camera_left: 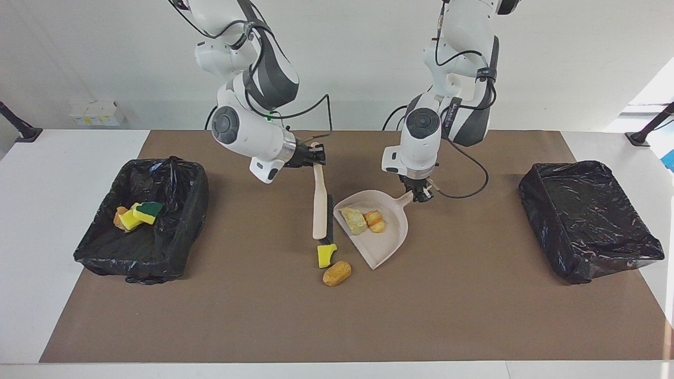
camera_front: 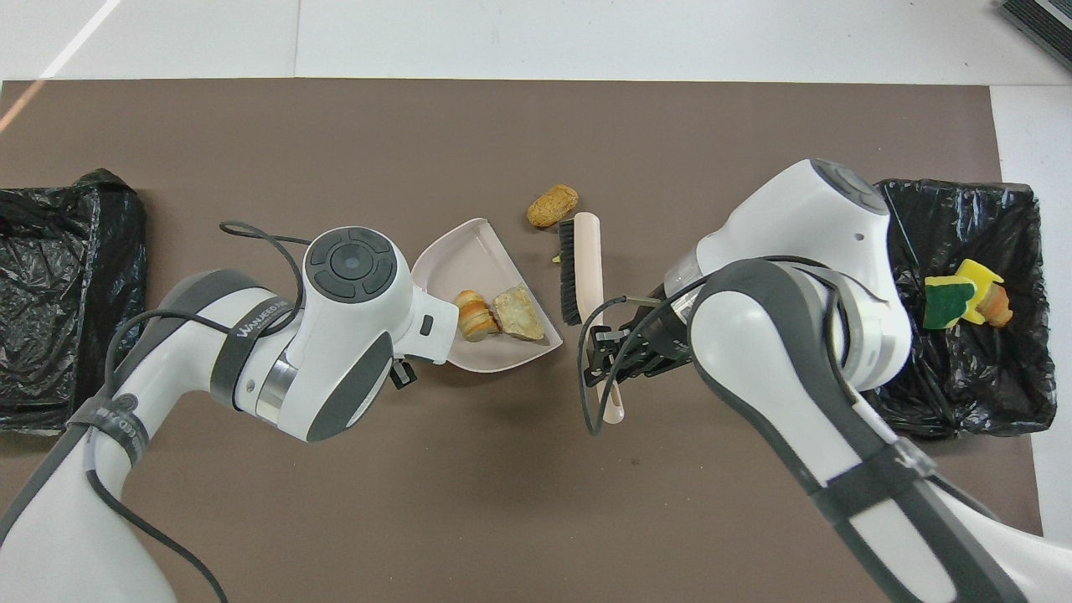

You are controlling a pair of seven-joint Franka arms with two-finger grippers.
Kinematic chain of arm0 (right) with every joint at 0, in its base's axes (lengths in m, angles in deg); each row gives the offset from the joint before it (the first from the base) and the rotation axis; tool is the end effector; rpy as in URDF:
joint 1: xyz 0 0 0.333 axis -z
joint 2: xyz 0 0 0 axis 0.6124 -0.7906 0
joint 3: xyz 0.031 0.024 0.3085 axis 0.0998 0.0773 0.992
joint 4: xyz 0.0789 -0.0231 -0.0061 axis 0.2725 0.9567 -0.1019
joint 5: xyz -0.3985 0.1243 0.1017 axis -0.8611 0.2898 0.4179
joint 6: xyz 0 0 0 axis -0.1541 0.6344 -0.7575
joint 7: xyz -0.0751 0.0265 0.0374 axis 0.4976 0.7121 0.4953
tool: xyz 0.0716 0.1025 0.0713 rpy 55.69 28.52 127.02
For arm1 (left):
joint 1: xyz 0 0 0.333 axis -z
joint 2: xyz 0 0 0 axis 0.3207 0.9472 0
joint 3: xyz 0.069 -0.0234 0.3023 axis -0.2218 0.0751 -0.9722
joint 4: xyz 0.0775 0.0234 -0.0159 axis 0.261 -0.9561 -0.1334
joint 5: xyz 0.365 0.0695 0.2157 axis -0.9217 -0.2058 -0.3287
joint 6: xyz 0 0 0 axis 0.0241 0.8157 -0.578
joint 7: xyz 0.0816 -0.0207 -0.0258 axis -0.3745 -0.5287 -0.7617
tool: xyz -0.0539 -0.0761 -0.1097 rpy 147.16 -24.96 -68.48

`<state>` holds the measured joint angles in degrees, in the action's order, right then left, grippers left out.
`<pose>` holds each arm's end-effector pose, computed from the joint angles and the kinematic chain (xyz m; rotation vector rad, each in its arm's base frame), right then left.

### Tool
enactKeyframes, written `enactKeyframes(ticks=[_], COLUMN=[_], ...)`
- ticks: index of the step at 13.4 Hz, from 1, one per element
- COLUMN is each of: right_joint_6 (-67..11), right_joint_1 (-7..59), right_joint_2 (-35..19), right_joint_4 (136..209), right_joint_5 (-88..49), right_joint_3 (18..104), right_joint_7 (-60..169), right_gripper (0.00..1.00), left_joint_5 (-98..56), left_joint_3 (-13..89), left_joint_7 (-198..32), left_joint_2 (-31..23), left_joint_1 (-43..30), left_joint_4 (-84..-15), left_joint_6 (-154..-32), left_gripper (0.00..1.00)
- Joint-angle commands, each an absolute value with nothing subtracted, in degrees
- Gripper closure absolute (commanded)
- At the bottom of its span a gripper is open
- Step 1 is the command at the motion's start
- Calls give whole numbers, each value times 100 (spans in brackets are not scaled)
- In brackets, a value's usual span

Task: Sweep and dump trash in bin
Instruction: 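Sweep the tan scraps into the dustpan with the right gripper's brush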

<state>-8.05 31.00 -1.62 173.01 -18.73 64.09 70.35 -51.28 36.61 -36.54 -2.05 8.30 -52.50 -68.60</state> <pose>0.5595 0.2391 0.4020 -2.6079 -0.0252 0.5001 0.5326 -0.2833 0.3015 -2.6144 1.5848 0.2584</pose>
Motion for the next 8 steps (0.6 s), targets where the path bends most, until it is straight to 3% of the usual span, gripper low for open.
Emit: enactKeyframes(ticks=[1, 4, 8], right_joint_6=[-1121, -1220, -1282], right_joint_1=[2995, 2809, 2766], right_joint_2=[-136, -443, -1663], right_joint_4=[17325, 17212, 16132], right_joint_5=[-3631, -4877, -6503], right_joint_3=[6486, 6486, 6504], right_joint_7=[6759, 6128, 4572], right_gripper=[100, 100, 100], left_joint_5=[-5228, -5228, -5263], left_joint_3=[3675, 3675, 3675], left_joint_7=[-3735, -3735, -3726], left_joint_2=[-133, -124, -115], left_joint_1=[775, 758, 758], left_joint_4=[-5158, -5132, -5079], left_joint_6=[-6921, -6869, -6807], left_gripper=[100, 100, 100])
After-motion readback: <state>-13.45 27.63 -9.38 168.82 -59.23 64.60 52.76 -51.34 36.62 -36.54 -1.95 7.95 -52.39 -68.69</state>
